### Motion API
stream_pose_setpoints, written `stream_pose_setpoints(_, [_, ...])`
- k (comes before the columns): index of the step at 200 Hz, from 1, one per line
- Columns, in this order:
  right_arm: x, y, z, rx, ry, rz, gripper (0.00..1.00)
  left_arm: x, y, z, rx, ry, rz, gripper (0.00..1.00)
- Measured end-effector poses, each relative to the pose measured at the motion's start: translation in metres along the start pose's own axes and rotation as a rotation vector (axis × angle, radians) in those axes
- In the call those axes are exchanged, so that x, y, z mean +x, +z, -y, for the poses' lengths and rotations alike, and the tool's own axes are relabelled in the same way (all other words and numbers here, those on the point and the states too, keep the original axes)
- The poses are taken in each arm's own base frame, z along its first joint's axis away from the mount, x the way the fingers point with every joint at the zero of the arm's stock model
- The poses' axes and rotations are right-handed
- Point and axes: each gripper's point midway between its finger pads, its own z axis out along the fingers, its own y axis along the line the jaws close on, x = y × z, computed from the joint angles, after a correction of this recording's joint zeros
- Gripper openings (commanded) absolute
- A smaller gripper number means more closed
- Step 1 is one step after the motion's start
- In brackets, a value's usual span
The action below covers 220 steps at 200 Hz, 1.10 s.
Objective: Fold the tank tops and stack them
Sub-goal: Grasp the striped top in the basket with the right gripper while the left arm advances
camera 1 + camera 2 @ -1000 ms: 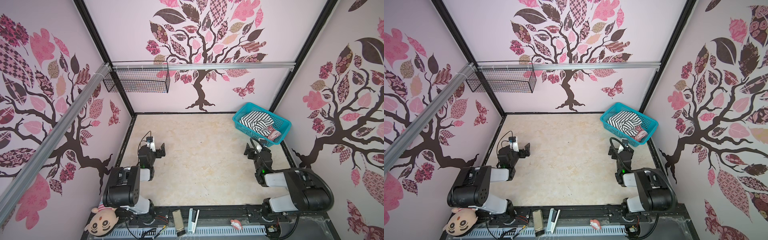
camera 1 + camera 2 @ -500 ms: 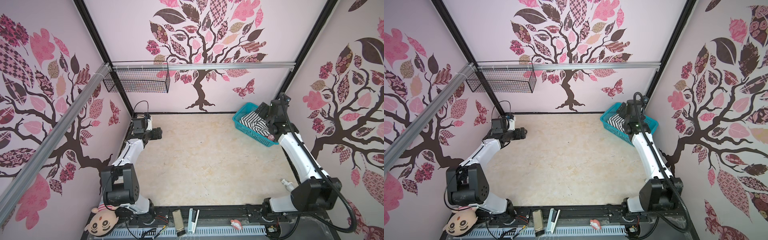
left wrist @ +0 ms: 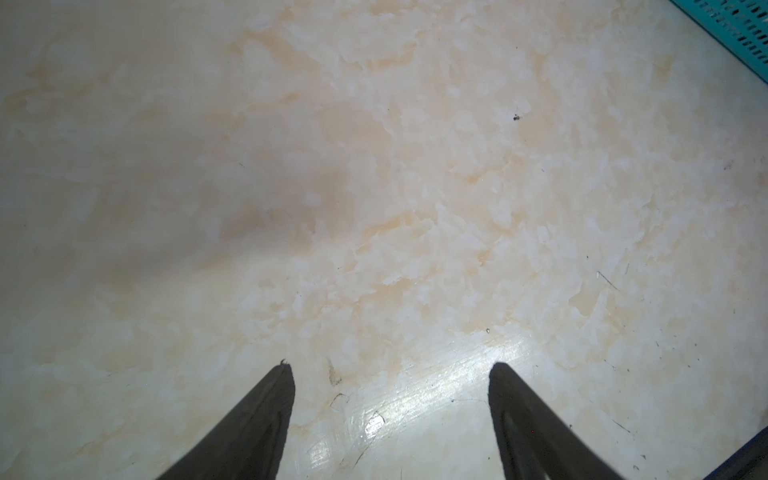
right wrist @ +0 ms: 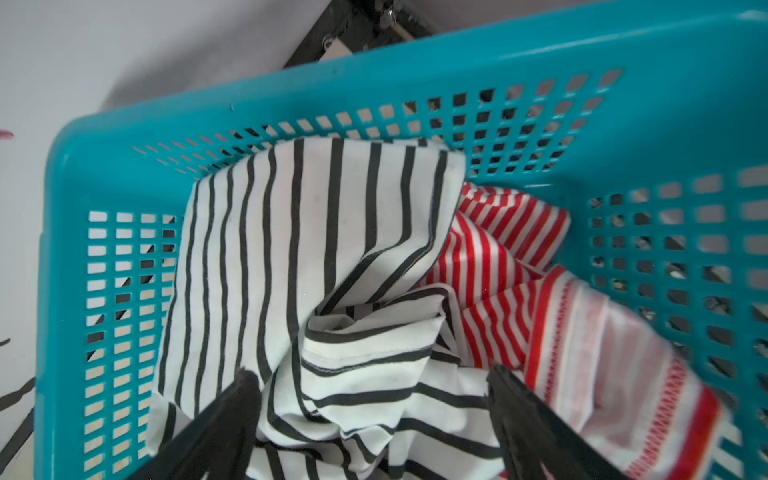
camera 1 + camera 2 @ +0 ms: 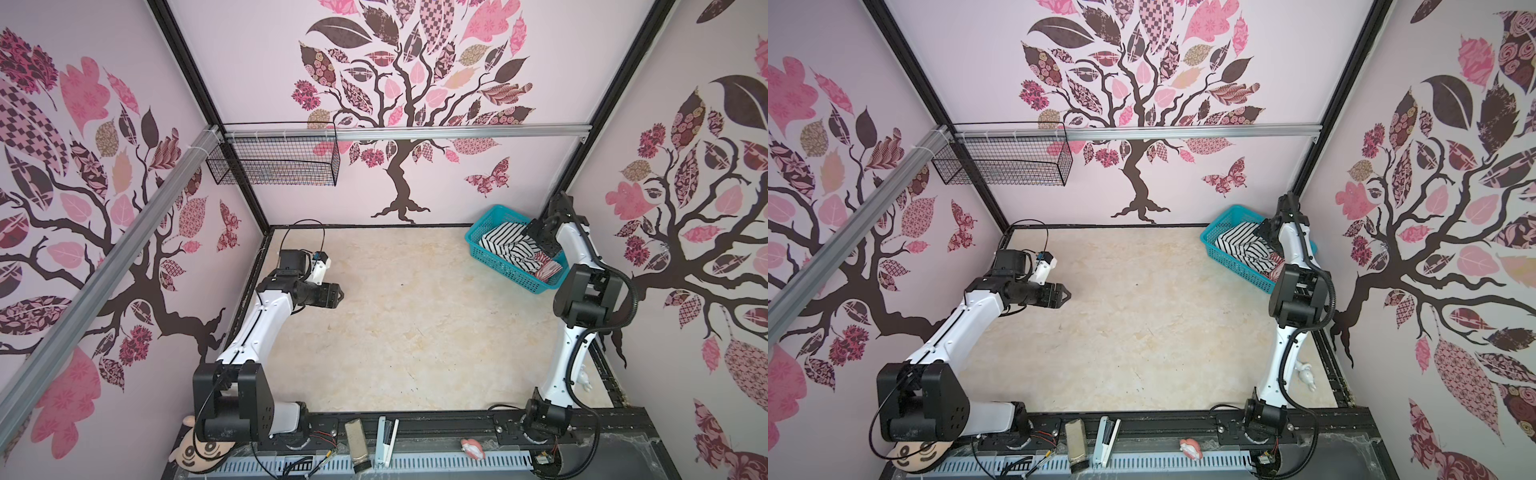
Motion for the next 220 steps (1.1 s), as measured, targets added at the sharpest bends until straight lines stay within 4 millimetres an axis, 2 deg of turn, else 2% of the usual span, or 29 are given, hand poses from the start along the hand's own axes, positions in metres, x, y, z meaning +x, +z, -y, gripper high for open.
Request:
stream_pose_setpoints(18, [-0.005, 0.006, -0.002, -0.009, 0.000, -0.011, 0.88, 0.014, 0.004, 0.000, 0.005, -0.003, -0.032, 0.78])
stream_pose_setpoints(41, [-0.030, 0.012, -0.009, -0.029, -0.003, 0.036, 0.89, 0.026, 0.009, 0.000, 0.007, -0.010, -0.063, 0.78])
stream_pose_setpoints(53, [-0.037, 0.015, -0.010, -0.033, -0.006, 0.049, 0.89, 0.029, 0.010, 0.000, 0.007, -0.011, -0.071, 0.78])
stream_pose_setpoints(81, [-0.038, 0.026, -0.002, -0.020, -0.005, 0.039, 0.89, 0.030, 0.012, -0.001, 0.007, -0.013, -0.076, 0.77])
stream_pose_setpoints(110, [-0.033, 0.047, 0.009, -0.012, 0.008, 0.007, 0.89, 0.032, 0.016, -0.002, 0.009, -0.021, -0.092, 0.77])
stream_pose_setpoints(125, [-0.028, 0.056, 0.013, -0.020, 0.015, -0.016, 0.86, 0.032, 0.017, -0.002, 0.009, -0.024, -0.093, 0.77])
stream_pose_setpoints(136, [-0.027, 0.060, 0.014, -0.029, 0.020, -0.026, 0.75, 0.032, 0.017, -0.002, 0.009, -0.024, -0.092, 0.77])
stream_pose_setpoints(153, [-0.025, 0.064, 0.013, -0.044, 0.019, -0.035, 0.38, 0.032, 0.018, -0.003, 0.008, -0.026, -0.095, 0.77])
stream_pose_setpoints(171, [-0.023, 0.064, 0.012, -0.048, 0.018, -0.043, 0.12, 0.033, 0.019, -0.003, 0.007, -0.030, -0.099, 0.76])
stream_pose_setpoints(186, [-0.024, 0.062, 0.012, -0.049, 0.018, -0.040, 0.00, 0.033, 0.019, -0.003, 0.007, -0.030, -0.097, 0.76])
stream_pose_setpoints(202, [-0.021, 0.057, 0.013, -0.045, 0.022, -0.045, 0.00, 0.031, 0.019, -0.004, 0.006, -0.028, -0.092, 0.76])
stream_pose_setpoints(220, [-0.020, 0.039, 0.012, -0.045, 0.025, -0.045, 0.00, 0.030, 0.019, -0.004, 0.005, -0.027, -0.088, 0.75])
